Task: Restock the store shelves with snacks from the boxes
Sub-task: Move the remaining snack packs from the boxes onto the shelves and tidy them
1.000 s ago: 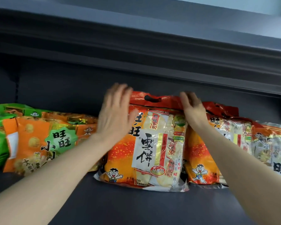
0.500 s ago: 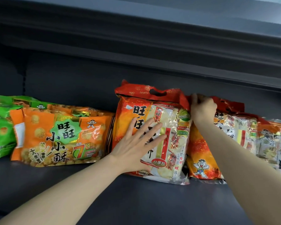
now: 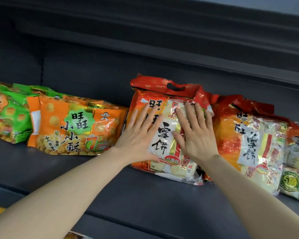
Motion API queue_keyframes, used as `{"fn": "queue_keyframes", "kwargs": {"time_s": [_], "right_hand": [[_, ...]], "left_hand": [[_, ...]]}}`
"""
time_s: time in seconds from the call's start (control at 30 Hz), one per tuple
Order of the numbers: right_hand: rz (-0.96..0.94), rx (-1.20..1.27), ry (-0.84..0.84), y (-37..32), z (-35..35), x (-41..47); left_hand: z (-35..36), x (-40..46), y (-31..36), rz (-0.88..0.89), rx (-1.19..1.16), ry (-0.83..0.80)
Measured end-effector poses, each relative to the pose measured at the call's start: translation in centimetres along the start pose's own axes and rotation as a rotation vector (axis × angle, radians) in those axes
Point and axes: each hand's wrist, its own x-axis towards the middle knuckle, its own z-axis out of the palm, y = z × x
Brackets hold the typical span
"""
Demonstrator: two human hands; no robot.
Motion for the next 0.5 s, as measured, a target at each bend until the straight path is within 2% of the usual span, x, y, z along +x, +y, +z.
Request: {"fn": "queue_keyframes", "kwargs": {"time_s": [0.17,0.27,0.37,0.43,0.5], "right_hand": [[0.031,-0.009,-0.009,-0.7,-1.3,-0.1],[0.034,0.056,0.109,-2.5,-3.2,1.1],[-0.066,0.085,0.204,-6.9,-4.8,2.8],[-0.134,0.117,0.175,-10.9,-5.3,4.0],[-0.196,0.137,0.065,-14.9,-4.9,5.0]], "left_hand": [[-1.0,-1.5,-1.2,0.101,-0.015,-0.031],[-1.8,-3.7,-4.0,0.173,0.021,-0.007],[-2.5,-6.7,-7.7,0.192,0.061,0.065],[-3.0,-9.0,-11.1,0.177,0.074,0.11],[-3.5,-11.3,-14.8,0.149,0.113,0.12]]}}
